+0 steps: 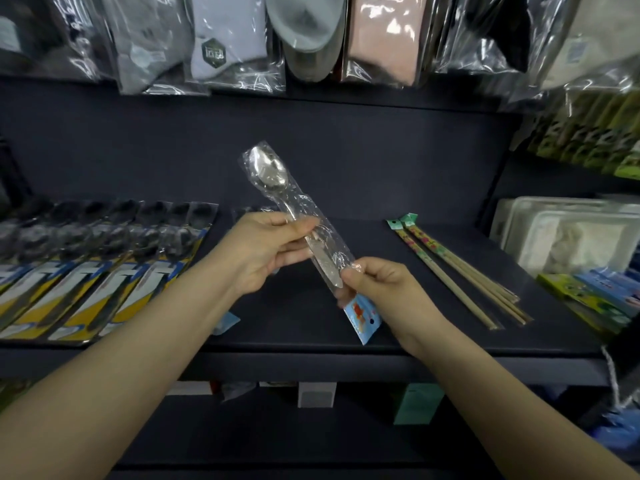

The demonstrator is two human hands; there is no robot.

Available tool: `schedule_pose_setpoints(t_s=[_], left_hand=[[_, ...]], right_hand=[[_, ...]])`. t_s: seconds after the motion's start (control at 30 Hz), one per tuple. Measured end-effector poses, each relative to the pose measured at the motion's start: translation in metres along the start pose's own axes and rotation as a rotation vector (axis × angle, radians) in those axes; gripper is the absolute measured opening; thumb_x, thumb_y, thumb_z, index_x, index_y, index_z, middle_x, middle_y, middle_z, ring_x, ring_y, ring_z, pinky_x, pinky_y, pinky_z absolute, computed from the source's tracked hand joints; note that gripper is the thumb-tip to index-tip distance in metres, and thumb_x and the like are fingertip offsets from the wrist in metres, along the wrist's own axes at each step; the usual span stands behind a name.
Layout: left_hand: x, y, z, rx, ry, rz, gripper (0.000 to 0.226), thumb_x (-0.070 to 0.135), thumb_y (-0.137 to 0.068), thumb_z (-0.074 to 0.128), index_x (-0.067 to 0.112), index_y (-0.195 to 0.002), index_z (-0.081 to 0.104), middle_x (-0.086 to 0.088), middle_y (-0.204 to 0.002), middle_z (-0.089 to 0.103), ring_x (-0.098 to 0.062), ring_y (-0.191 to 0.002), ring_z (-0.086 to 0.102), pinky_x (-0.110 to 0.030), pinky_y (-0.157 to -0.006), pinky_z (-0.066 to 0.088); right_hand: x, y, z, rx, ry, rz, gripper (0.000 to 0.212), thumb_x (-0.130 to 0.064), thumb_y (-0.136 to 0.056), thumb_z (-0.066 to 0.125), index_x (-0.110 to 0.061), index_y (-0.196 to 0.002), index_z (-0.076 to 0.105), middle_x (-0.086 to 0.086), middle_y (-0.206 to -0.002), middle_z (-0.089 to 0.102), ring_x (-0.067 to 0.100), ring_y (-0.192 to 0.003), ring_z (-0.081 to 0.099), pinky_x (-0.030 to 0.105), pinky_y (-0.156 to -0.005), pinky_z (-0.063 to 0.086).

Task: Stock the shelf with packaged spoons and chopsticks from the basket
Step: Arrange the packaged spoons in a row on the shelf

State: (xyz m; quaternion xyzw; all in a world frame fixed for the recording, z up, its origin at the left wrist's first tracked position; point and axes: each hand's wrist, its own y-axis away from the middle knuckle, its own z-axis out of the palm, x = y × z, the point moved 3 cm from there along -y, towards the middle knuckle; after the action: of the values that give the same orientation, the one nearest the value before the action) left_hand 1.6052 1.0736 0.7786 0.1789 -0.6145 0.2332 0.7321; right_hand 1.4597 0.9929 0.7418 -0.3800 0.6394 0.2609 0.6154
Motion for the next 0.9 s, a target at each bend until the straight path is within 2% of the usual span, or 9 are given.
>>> schedule_pose_setpoints(t_s=[0.1, 0.2, 0.43, 0.5, 0.6, 0.67, 0.73, 0.83, 0.9], left_hand=[[0.004, -0.003, -0.005, -0.026, 0.025, -0.022, 0.005, 0.011, -0.082, 0.061, 0.009, -0.082, 0.066, 0.004, -0.063, 0.073, -0.006, -0.06, 0.069, -0.014, -0.053, 0.053], [0.009, -0.008, -0.014, -0.081, 0.015, -0.05, 0.011, 0.01, -0.085, 0.057, 0.003, -0.088, 0.066, 0.002, -0.064, 0.072, -0.008, -0.063, 0.069, -0.014, -0.055, 0.054], [0.012, -0.009, -0.032, -0.189, -0.015, -0.155, 0.013, 0.011, -0.087, 0.055, 0.005, -0.081, 0.065, 0.003, -0.059, 0.07, -0.004, -0.059, 0.068, -0.012, -0.058, 0.055], [0.008, -0.009, -0.037, -0.198, -0.01, -0.197, 0.012, 0.01, -0.086, 0.056, 0.003, -0.082, 0.065, 0.002, -0.06, 0.07, -0.004, -0.058, 0.068, -0.012, -0.057, 0.055], [0.001, -0.008, -0.043, -0.194, -0.046, -0.231, 0.011, 0.01, -0.085, 0.058, 0.001, -0.085, 0.065, -0.003, -0.073, 0.07, -0.005, -0.06, 0.068, -0.012, -0.057, 0.055], [-0.002, -0.009, -0.048, -0.182, -0.151, -0.213, 0.014, 0.013, -0.085, 0.06, -0.001, -0.088, 0.065, -0.007, -0.078, 0.067, -0.007, -0.061, 0.066, -0.012, -0.057, 0.055], [-0.001, -0.011, -0.055, -0.183, -0.379, -0.133, 0.019, 0.019, -0.086, 0.06, 0.001, -0.083, 0.065, -0.007, -0.072, 0.065, -0.007, -0.055, 0.061, -0.012, -0.049, 0.051], [0.004, -0.013, -0.075, -0.187, -0.956, 0.178, 0.028, 0.031, -0.086, 0.059, 0.007, -0.075, 0.069, 0.001, -0.061, 0.066, -0.003, -0.048, 0.059, -0.013, -0.046, 0.046], [0.007, -0.007, -0.088, -0.233, -1.115, 0.313, 0.02, 0.031, -0.085, 0.06, 0.015, -0.082, 0.071, 0.005, -0.069, 0.068, 0.001, -0.056, 0.06, -0.006, -0.053, 0.044]], right_hand=[[0.001, -0.001, 0.007, -0.057, -0.179, -0.025, 0.016, -0.004, -0.086, 0.058, -0.019, -0.09, 0.062, 0.002, -0.071, 0.071, 0.013, -0.066, 0.067, 0.024, -0.068, 0.055], [-0.006, -0.002, 0.013, -0.115, -0.206, -0.135, 0.052, 0.008, -0.083, 0.057, -0.031, -0.118, 0.047, 0.004, -0.084, 0.073, 0.016, -0.076, 0.069, 0.025, -0.075, 0.056], [-0.028, -0.008, 0.039, -0.058, 0.444, -0.576, 0.04, -0.006, -0.078, 0.07, -0.028, -0.11, 0.061, -0.016, -0.098, 0.067, -0.006, -0.094, 0.063, 0.007, -0.086, 0.044], [-0.024, -0.011, 0.046, 0.087, 0.677, -0.747, 0.031, -0.017, -0.079, 0.068, -0.018, -0.11, 0.068, -0.012, -0.099, 0.064, 0.0, -0.093, 0.059, 0.009, -0.083, 0.043], [-0.017, -0.015, 0.056, 0.403, 1.053, -0.966, 0.02, -0.023, -0.08, 0.067, -0.019, -0.099, 0.073, -0.001, -0.108, 0.047, 0.018, -0.094, 0.048, 0.027, -0.076, 0.043], [-0.016, -0.015, 0.067, 0.462, 1.21, -1.076, 0.015, -0.016, -0.079, 0.069, -0.019, -0.094, 0.066, 0.002, -0.108, 0.048, 0.023, -0.088, 0.05, 0.032, -0.069, 0.04], [-0.013, -0.017, 0.076, 0.371, 1.366, -1.158, 0.007, -0.007, -0.082, 0.062, -0.014, -0.085, 0.062, 0.004, -0.094, 0.062, 0.024, -0.071, 0.056, 0.031, -0.061, 0.035], [-0.01, -0.022, 0.084, 0.273, 1.503, -1.137, 0.016, -0.007, -0.093, 0.044, -0.014, -0.081, 0.052, 0.002, -0.076, 0.066, 0.021, -0.059, 0.056, 0.028, -0.056, 0.038], [-0.007, -0.025, 0.087, 0.256, 1.508, -1.103, 0.019, -0.009, -0.097, 0.035, -0.015, -0.081, 0.042, 0.002, -0.072, 0.065, 0.02, -0.057, 0.055, 0.027, -0.052, 0.039]])
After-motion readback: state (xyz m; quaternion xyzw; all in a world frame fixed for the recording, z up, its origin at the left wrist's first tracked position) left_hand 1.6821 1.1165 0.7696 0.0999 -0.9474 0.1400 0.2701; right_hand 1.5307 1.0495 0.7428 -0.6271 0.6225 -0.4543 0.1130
